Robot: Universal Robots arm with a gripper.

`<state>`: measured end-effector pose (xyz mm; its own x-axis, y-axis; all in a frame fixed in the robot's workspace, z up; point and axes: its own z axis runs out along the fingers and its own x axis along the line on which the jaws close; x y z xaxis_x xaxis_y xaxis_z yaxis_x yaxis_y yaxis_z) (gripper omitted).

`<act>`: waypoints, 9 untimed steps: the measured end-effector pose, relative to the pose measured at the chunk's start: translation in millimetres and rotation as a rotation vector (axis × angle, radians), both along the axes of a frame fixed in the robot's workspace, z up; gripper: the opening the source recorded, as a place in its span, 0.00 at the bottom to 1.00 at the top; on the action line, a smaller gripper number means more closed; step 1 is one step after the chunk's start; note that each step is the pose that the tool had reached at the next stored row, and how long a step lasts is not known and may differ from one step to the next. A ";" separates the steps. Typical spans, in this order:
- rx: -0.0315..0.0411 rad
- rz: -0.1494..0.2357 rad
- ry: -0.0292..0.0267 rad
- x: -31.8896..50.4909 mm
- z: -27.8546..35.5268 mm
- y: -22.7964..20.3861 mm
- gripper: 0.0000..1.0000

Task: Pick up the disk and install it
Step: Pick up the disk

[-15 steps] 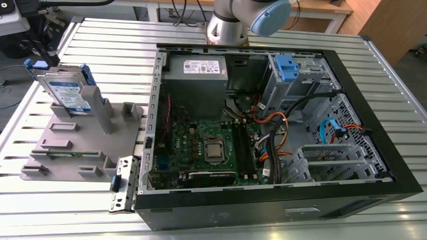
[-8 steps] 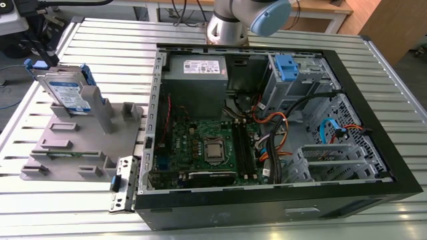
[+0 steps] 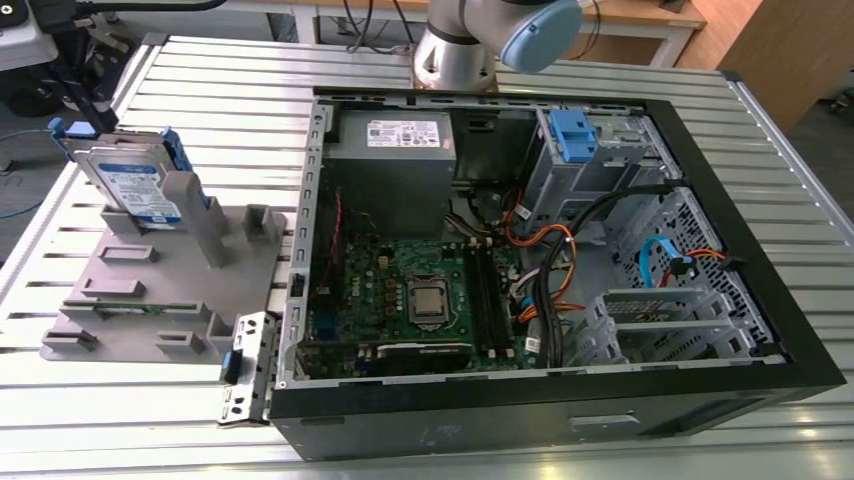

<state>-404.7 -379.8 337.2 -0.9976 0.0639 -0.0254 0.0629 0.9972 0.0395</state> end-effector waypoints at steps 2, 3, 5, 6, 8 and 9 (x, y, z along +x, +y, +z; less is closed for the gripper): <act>-0.0001 0.017 0.0001 0.0 0.1 0.0 0.11; -0.0001 0.027 0.0001 0.0 0.0 0.0 0.11; 0.0000 0.050 0.0001 0.0 0.0 0.0 0.11; 0.0000 0.062 0.0000 0.0 0.0 0.0 0.11; -0.0001 0.086 0.0000 0.0 0.0 0.0 0.11; -0.0001 0.094 0.0000 0.0 0.0 0.0 0.11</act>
